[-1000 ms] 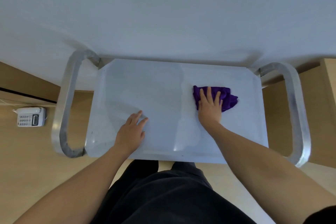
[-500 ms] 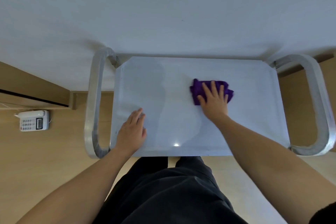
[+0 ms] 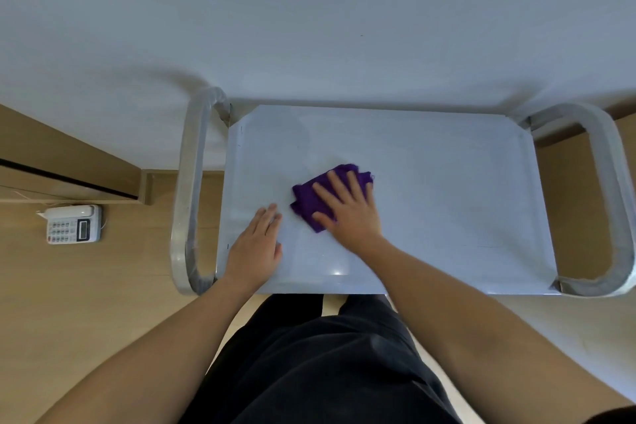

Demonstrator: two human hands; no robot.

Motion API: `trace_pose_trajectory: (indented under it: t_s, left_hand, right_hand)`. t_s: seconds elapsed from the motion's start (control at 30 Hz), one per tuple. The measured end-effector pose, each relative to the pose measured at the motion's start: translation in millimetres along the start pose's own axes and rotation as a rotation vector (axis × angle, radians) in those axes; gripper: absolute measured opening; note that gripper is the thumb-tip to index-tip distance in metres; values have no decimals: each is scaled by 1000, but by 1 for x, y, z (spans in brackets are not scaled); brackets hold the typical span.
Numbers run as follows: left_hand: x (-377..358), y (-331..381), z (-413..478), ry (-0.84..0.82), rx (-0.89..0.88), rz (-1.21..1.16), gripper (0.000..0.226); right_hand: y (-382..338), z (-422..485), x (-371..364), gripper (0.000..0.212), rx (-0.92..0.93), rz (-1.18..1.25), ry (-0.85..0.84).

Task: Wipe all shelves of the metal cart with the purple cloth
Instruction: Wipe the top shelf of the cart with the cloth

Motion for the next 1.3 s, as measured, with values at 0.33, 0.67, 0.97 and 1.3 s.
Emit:
trace_pose_trajectory:
  t_s: [0.33,0.67,0.97,1.3]
  left_hand:
    - [-6,2,2,3,-3,8,57]
    - [-5,0,6,14,-16,-20,58]
    - [-5,-2,8,75,10,-62,56]
    - [-6,-1,7,55,-20,-84,56]
  right_hand:
    - [-1,15,11,54,-160,64,60]
    - [32,49,17,60,-194,45,128]
    - [-92,60,-6,50,73,19,89]
    - [63,121,29,53,-486,134,174]
Point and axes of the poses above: each hand's wrist, its own z-axis towards the middle knuckle, its own x-axis out of the back of the hand, y = z × x, the point moved 10 cm from there along z, towards the middle knuckle, and after that the axes turned 11 degrees about y, right-handed, at the moved point
